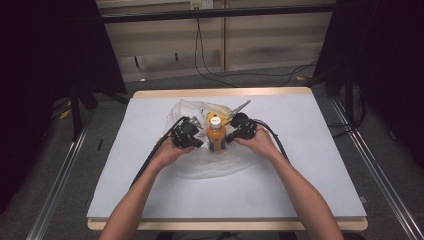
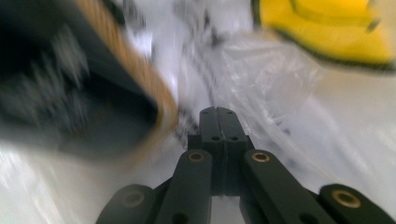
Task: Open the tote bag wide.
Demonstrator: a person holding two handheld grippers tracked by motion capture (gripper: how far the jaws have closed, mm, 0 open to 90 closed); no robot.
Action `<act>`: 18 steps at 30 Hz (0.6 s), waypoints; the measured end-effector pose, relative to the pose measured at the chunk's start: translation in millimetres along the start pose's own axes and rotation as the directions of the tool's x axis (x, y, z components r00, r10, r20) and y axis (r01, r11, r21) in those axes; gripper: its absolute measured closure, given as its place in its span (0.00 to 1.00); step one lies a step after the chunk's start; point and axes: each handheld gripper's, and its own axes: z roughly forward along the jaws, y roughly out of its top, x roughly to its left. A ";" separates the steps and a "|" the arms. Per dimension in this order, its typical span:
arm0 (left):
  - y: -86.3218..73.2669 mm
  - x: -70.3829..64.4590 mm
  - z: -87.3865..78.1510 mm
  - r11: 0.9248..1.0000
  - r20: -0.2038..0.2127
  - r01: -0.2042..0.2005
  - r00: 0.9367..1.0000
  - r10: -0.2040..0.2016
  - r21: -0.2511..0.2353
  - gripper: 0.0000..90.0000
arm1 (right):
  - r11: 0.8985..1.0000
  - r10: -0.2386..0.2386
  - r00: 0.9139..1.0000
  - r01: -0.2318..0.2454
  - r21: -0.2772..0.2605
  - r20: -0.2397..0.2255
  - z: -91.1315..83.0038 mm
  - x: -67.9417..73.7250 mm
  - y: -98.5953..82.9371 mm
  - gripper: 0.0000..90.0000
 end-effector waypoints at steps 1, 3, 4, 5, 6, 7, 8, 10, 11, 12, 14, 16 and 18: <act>-1.5 2.5 -1.1 0.999 0.005 -0.020 1.000 0.020 0.030 1.00 | 1.000 -0.008 1.000 0.008 0.010 -0.006 -0.3 -0.4 -3.6 1.00; -6.2 2.0 0.2 0.999 -0.011 0.003 1.000 -0.002 0.044 1.00 | 1.000 -0.007 1.000 0.007 0.019 -0.014 -5.5 -0.8 -9.6 1.00; -8.3 4.1 -0.4 0.997 -0.006 -0.018 1.000 0.019 0.069 1.00 | 0.999 -0.019 1.000 0.020 0.035 -0.005 -8.7 -0.5 -11.9 1.00; -11.3 3.1 -0.2 0.999 -0.003 0.017 1.000 -0.017 0.046 1.00 | 0.998 -0.028 1.000 0.028 0.050 -0.003 -11.7 0.1 -14.3 1.00; -13.5 4.0 -1.5 0.999 -0.010 0.023 1.000 -0.023 0.041 1.00 | 0.997 -0.043 0.999 0.043 0.068 -0.002 -15.0 1.2 -16.7 1.00; -15.9 4.7 -2.2 0.999 0.000 0.031 1.000 -0.031 0.034 1.00 | 0.995 -0.059 0.998 0.059 0.078 -0.003 -17.6 2.4 -19.3 1.00; -17.9 5.3 -2.8 0.999 0.007 0.033 0.999 -0.034 0.024 1.00 | 0.992 -0.056 0.998 0.058 0.108 -0.024 -23.0 6.4 -24.9 1.00; -20.7 6.2 -4.6 0.999 0.011 0.035 0.999 -0.036 0.024 1.00 | 0.991 -0.066 0.997 0.070 0.118 -0.032 -25.1 8.9 -27.4 1.00; -21.5 5.7 -4.8 0.999 0.015 0.044 0.999 -0.044 0.021 1.00 | 0.988 -0.085 0.996 0.089 0.129 -0.039 -27.3 11.5 -29.5 1.00; -22.0 5.6 -5.4 0.999 0.017 0.044 0.999 -0.044 0.021 1.00 | 0.984 -0.094 0.994 0.101 0.144 -0.056 -28.9 15.2 -32.0 1.00; -22.7 4.6 -5.5 0.998 0.026 0.062 0.998 -0.062 0.002 1.00 | 0.980 -0.115 0.991 0.123 0.156 -0.061 -32.1 22.7 -36.6 1.00; -20.7 7.1 -7.5 0.998 0.058 0.048 0.997 -0.046 -0.029 1.00 | 0.975 -0.132 0.989 0.141 0.169 -0.065 -34.6 28.8 -39.4 1.00; -14.4 3.4 -7.7 0.995 0.064 0.063 0.996 -0.059 -0.075 1.00 | 0.974 -0.140 0.988 0.148 0.173 -0.058 -35.0 32.8 -40.4 1.00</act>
